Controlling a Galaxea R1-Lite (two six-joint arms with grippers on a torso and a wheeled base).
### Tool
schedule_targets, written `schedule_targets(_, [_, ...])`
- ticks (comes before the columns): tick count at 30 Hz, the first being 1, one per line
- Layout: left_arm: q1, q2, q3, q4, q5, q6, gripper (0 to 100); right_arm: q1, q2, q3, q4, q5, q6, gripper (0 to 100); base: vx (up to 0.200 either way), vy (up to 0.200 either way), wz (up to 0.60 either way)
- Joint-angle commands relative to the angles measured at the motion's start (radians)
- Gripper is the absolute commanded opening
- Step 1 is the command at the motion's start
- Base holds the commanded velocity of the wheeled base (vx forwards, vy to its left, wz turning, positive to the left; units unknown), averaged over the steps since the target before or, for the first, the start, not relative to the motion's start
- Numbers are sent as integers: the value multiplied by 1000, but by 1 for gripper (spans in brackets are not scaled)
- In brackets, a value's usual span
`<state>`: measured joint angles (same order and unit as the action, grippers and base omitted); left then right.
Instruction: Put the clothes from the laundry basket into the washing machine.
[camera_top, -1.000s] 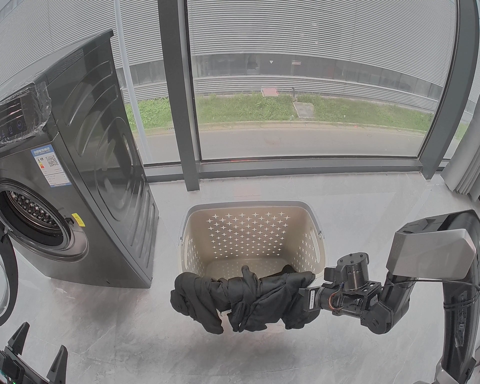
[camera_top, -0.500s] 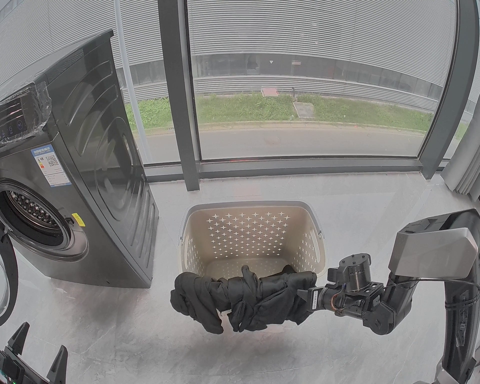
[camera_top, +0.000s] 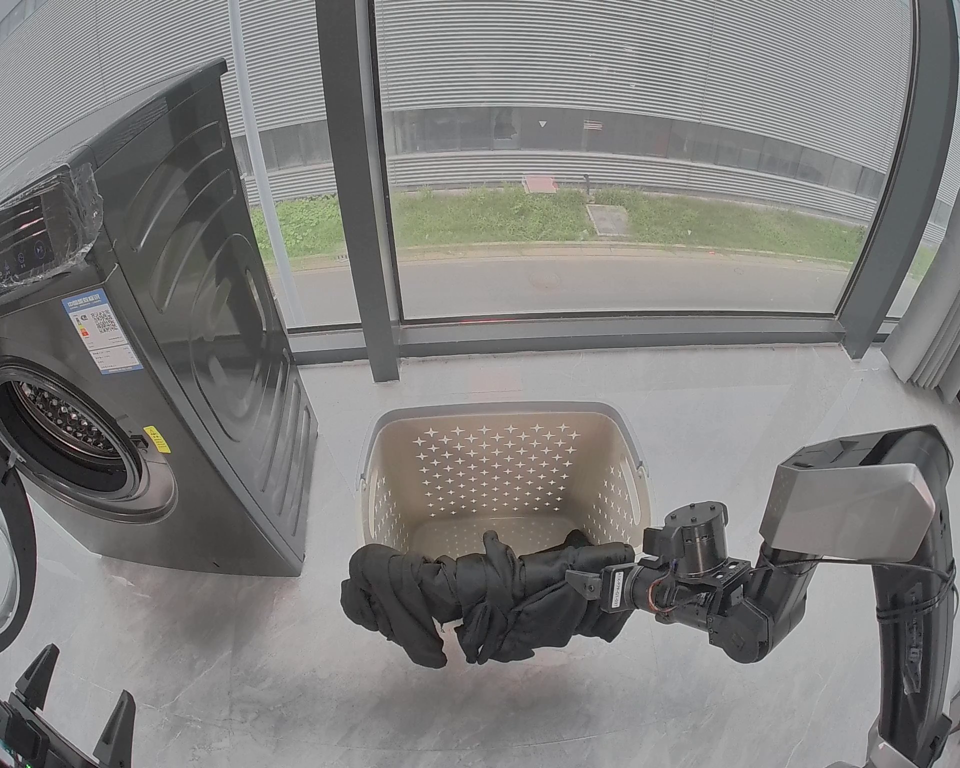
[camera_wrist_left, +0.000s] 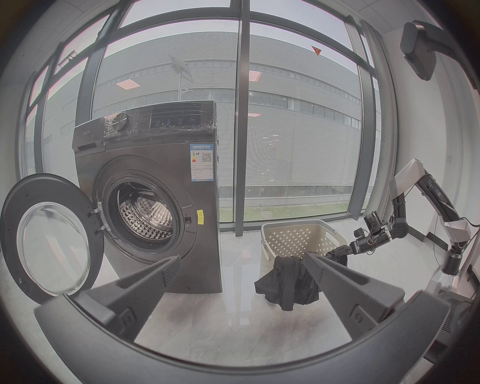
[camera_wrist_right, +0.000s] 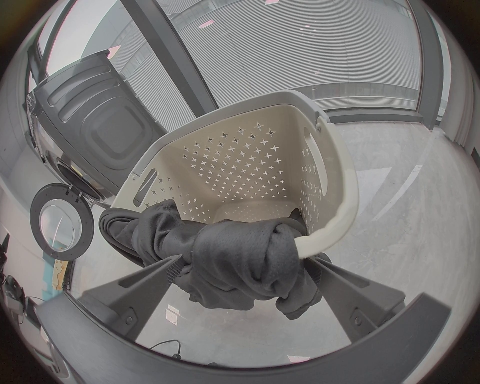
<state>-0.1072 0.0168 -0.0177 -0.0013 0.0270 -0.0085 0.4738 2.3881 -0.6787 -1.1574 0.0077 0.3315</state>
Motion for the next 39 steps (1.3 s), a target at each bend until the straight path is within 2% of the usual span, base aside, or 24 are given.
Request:
schedule_targets(1, [0,-17,18,0,1,-1,100,0,26,-19,-2,-9,1,100,0,0,0])
schedule_targets(2, [0,-17,18,0,1,-1,100,0,26,-19,-4,-12,1,0,0,0,0])
schedule_targets(13, [0,-17,18,0,2,-5,100,25,-23,7,-22,-12,15,0,0,0,0])
schedule_targets(17, [0,-17,18,0,2,-4,100,52,-84,71,-85,-9,46,0,0,0,0])
schedule_targets(18, [0,-17,18,0,2,-4,100,52,-84,71,-85,-9,46,0,0,0,0])
schedule_targets(20, [0,-17,18,0,1,-2,100,63,-141,146,-145,-12,44,0,0,0,0])
schedule_targets(29, [0,-17,18,0,1,-1,100,108,-265,355,-346,-14,46,0,0,0,0])
schedule_targets(36, [0,-17,18,0,1,1,100,144,-366,421,-387,-17,50,0,0,0,0])
schedule_targets(39, [0,-17,18,1,1,2,100,195,-471,424,-387,-35,32,0,0,0,0])
